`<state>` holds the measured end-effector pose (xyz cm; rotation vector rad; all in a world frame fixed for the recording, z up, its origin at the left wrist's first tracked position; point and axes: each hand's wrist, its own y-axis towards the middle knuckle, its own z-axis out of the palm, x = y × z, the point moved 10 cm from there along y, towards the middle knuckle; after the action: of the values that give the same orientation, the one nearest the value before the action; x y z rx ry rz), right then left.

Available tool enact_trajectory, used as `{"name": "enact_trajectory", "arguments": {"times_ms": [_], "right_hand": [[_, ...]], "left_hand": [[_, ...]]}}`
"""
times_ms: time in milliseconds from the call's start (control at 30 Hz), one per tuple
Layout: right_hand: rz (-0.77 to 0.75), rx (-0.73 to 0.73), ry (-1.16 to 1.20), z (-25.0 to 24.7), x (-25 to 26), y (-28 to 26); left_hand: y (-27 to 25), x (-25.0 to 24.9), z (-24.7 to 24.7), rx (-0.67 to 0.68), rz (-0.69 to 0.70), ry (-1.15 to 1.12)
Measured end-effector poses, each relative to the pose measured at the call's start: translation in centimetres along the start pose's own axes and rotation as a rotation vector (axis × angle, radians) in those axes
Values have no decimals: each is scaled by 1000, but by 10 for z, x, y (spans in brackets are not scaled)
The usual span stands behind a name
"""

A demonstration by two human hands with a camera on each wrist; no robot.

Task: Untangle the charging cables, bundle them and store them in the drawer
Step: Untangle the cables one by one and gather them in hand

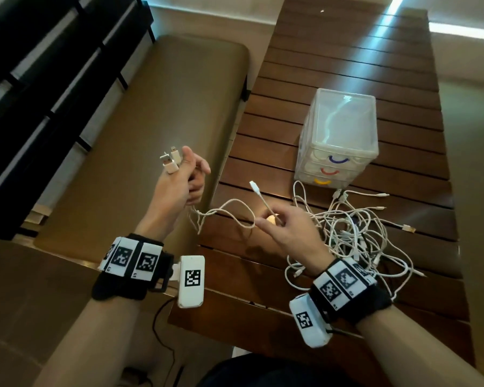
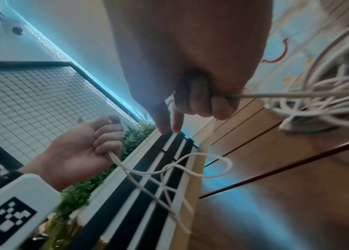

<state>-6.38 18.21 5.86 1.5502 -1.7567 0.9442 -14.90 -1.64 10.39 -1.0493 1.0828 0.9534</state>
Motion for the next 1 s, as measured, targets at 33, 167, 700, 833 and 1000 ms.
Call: {"name": "enact_trajectory", "arguments": {"times_ms": [33,167,700,833,1000], "right_hand": [[-15,11,17,8,8,6],[9,249,-50,60,23,27],[12,498,-60,148,30,90],[208,223,267,140,17,119],[399,234,437,137,-2,129]], "left_hand": [[-1,-3,2,18,0,-18],[-10,-9,4,47,5,-69],[-30,11,-86,-207,19,563],[-32,20,-105,-220,-13,631],[-51,33,-169,-324,-84,713]]}}
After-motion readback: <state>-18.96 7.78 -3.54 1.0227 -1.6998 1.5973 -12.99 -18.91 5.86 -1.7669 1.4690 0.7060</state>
